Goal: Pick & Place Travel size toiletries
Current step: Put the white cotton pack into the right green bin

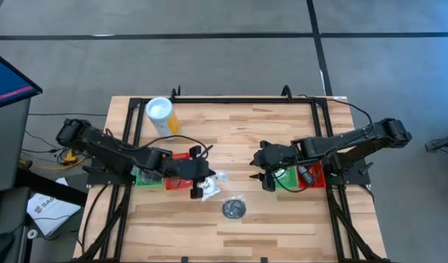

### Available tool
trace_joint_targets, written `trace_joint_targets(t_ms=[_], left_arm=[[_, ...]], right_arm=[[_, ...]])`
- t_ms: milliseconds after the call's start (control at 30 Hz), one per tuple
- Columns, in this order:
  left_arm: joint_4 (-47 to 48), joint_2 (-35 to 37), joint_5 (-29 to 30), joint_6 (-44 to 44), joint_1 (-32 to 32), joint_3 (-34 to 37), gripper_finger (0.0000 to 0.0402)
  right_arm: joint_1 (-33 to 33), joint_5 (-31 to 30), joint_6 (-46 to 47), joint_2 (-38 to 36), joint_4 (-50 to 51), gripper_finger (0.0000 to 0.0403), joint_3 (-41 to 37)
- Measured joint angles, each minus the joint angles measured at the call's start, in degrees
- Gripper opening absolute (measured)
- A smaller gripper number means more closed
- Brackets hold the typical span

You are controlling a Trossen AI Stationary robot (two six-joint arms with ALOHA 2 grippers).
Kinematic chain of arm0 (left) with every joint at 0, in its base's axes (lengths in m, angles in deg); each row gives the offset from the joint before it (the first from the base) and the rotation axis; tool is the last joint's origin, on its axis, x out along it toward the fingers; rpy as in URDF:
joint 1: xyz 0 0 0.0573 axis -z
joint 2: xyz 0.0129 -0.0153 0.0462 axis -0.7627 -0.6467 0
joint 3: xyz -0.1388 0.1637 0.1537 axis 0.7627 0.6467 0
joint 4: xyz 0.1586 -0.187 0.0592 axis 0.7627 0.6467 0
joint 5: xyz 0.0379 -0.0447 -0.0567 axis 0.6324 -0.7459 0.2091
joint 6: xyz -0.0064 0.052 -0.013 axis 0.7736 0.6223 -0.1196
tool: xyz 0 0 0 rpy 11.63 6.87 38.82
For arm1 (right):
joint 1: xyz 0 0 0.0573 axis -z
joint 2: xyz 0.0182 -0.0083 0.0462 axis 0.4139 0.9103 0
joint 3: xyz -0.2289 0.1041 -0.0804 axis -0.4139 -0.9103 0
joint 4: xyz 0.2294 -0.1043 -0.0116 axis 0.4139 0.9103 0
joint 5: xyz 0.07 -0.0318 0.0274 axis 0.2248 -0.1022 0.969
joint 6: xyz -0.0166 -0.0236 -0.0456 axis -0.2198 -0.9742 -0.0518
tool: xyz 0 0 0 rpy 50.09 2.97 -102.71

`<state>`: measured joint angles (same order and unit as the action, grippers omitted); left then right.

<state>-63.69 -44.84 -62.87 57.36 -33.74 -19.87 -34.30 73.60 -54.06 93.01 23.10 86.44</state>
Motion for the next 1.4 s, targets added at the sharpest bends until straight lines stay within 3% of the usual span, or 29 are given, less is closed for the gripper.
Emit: trace_joint_targets(t_ms=[400, 1200, 1400], left_arm=[[-8.34, 0.43, 4.85, 2.37, -2.66, 0.02, 0.0000], [-18.73, 0.36, 4.72, 6.99, -4.76, 0.02, 0.0000], [-20.71, 0.36, 4.96, 7.25, -5.07, 0.02, 0.0000]], right_arm=[[0.00, -0.02, -1.57, 0.00, -6.15, 0.0227, 0.00], [4.04, -0.26, -4.62, 0.00, -17.49, 0.0226, 0.00], [4.66, -0.28, -4.66, 0.00, -18.19, 0.0193, 0.00]])
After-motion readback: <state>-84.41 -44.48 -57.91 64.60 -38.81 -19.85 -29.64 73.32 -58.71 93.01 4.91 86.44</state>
